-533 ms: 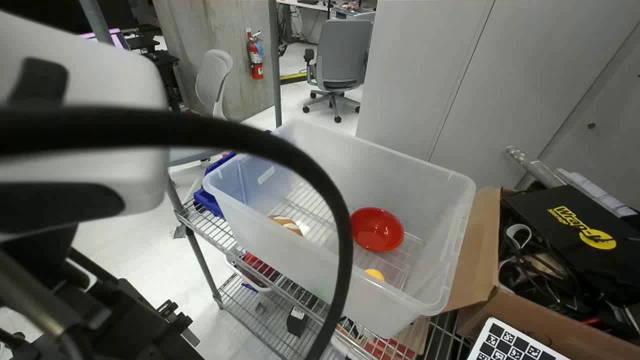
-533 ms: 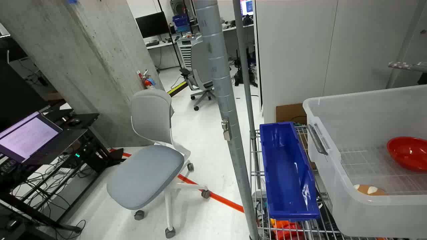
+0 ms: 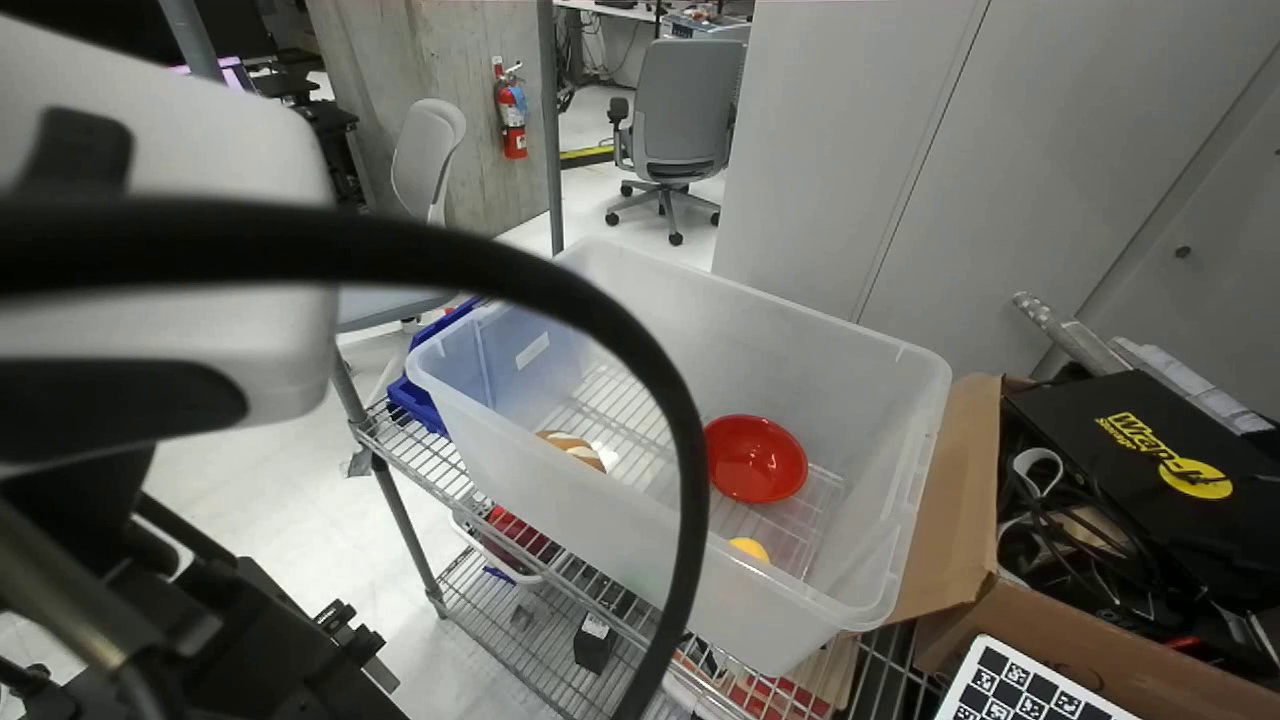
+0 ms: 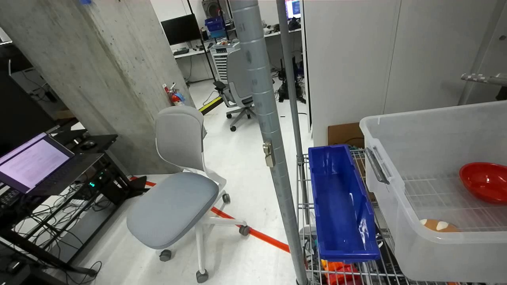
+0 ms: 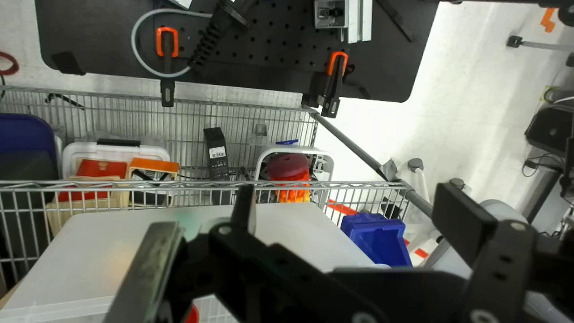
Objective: Move the bread roll plushie away from you
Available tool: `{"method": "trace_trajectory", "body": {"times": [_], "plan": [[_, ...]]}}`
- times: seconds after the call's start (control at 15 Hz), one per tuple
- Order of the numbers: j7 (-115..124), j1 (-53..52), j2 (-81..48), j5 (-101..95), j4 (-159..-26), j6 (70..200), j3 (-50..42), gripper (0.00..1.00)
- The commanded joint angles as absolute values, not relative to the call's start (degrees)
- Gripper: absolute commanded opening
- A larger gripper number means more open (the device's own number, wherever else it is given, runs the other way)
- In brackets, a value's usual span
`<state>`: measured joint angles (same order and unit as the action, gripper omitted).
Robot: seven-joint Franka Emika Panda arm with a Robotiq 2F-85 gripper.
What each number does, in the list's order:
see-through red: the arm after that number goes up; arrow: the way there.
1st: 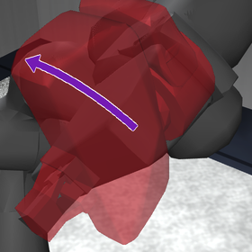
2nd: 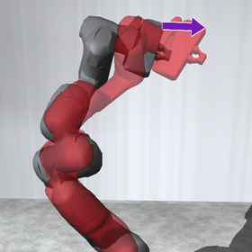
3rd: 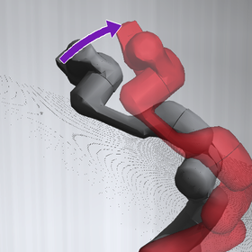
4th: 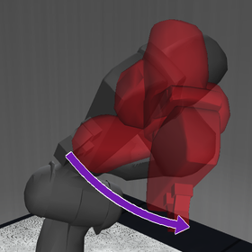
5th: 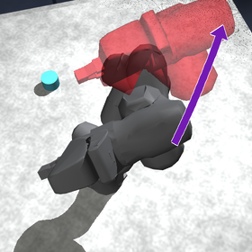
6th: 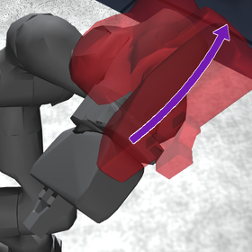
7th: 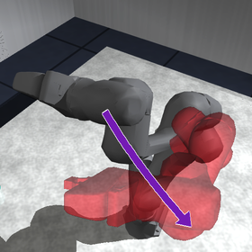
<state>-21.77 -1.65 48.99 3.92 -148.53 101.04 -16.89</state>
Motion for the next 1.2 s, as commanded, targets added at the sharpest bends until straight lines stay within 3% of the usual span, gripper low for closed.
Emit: {"method": "trace_trajectory", "body": {"times": [0.0,0.47,1.13], "plan": [[-22.4,-0.6,48.7,4.6,-148.4,100.9,-16.1,1.00],[-20.2,-1.3,45.1,6.0,-146.4,101.7,-15.4,1.00],[-12.6,-4.7,15.2,19.9,-129.6,130.7,-10.2,1.00]]}}
